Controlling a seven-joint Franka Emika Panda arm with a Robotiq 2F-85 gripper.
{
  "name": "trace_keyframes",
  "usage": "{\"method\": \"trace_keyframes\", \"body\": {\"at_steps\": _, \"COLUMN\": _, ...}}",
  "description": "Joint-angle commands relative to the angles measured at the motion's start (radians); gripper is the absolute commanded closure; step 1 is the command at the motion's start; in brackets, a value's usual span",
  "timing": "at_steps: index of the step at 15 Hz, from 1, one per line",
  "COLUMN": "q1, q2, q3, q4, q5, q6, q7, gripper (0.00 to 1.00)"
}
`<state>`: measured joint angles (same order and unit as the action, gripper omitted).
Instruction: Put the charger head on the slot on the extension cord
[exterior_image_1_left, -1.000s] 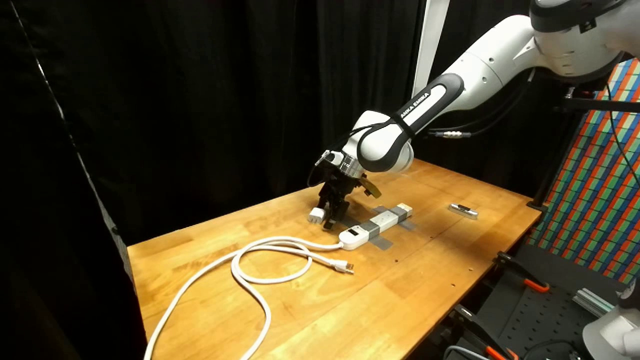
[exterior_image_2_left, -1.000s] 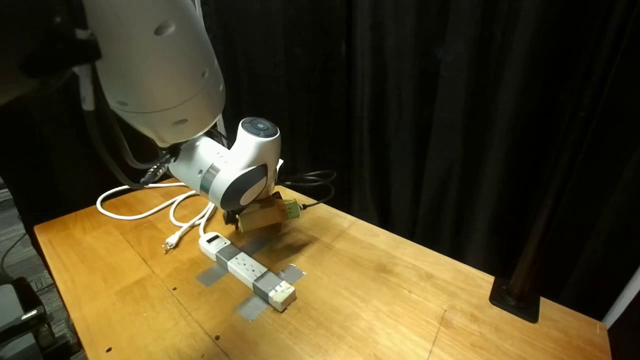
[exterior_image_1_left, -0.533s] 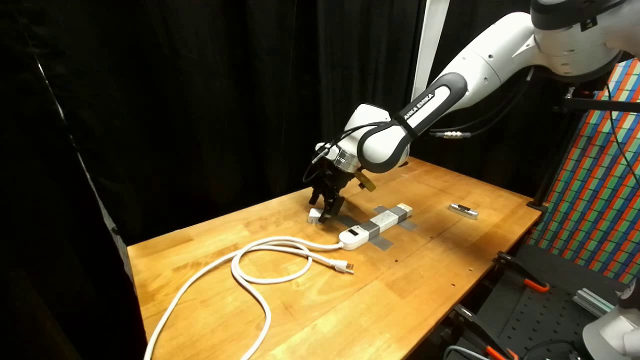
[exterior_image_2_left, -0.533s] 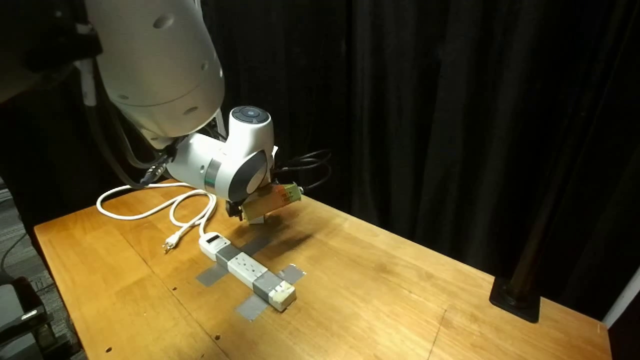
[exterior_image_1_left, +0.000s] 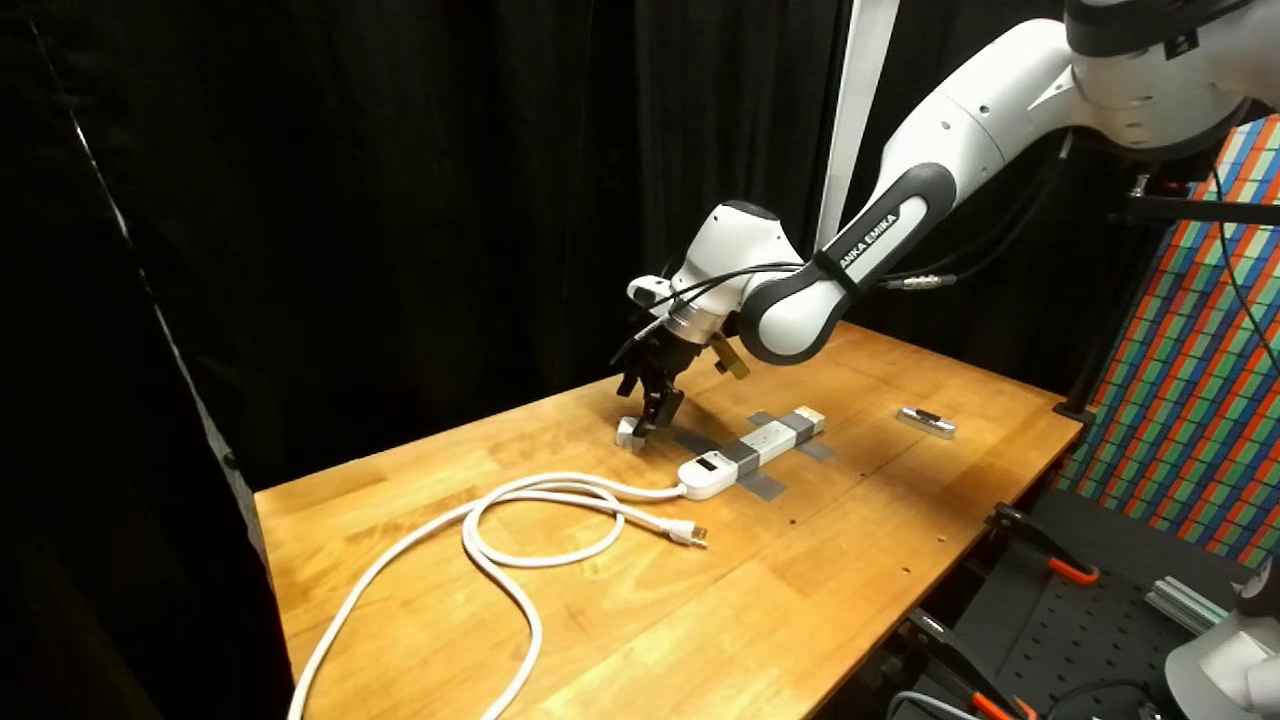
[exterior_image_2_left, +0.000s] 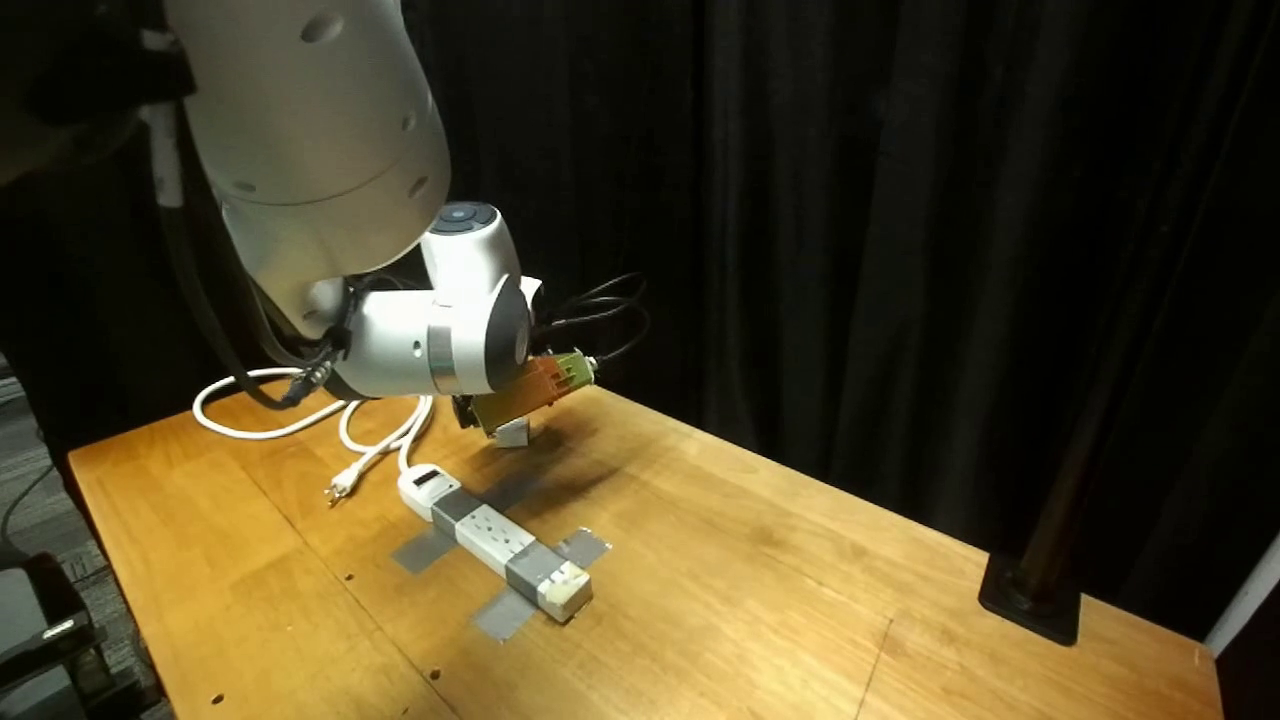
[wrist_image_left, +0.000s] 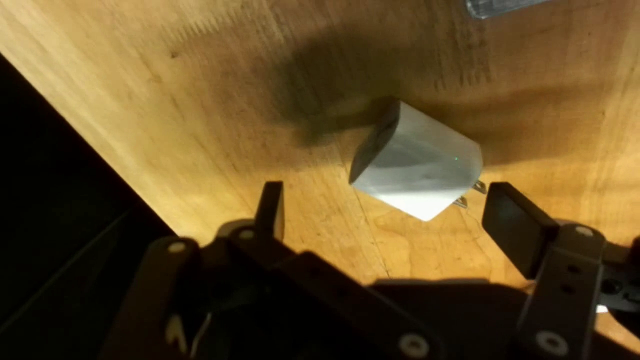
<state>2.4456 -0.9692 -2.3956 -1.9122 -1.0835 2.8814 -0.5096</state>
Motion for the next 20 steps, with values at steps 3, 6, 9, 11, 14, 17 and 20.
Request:
{"method": "trace_keyframes", "body": {"at_steps": 3, "q1": 0.001, "q2": -0.066, "q3": 0.046, "q4": 0.041, "q5": -0.186, "q6": -0.108, "q7": 0.136, "gripper": 0.0}}
{"method": "trace_keyframes", "body": {"at_steps": 6, "q1": 0.0, "q2": -0.105, "q3": 0.068, "q4": 0.06, "q5": -0.236, "q6": -0.178, "q7": 0.168, "gripper": 0.34}}
{"method": "trace_keyframes", "body": {"at_steps": 9, "q1": -0.006, "q2": -0.129, "q3": 0.094, "q4": 0.076, "q5": -0.275, "q6": -0.232, "q7": 0.202, "gripper": 0.53}}
{"method": "trace_keyframes", "body": {"at_steps": 11, "q1": -0.011, "q2": -0.13, "q3": 0.104, "q4": 0.083, "q5": -0.307, "q6": -0.262, "q7": 0.237, "gripper": 0.53}}
{"method": "trace_keyframes", "body": {"at_steps": 14, "q1": -0.013, "q2": -0.08, "q3": 0.092, "q4": 0.085, "q5": -0.401, "q6": -0.313, "q7": 0.413, "gripper": 0.53}}
{"method": "trace_keyframes", "body": {"at_steps": 17, "q1": -0.061, "q2": -0.065, "q3": 0.117, "q4": 0.074, "q5": -0.484, "q6": -0.394, "q7": 0.589, "gripper": 0.53}}
{"method": "trace_keyframes", "body": {"at_steps": 20, "q1": -0.141, "q2": -0.062, "q3": 0.144, "q4": 0.037, "q5": -0.539, "q6": -0.486, "q7": 0.735, "gripper": 0.53}}
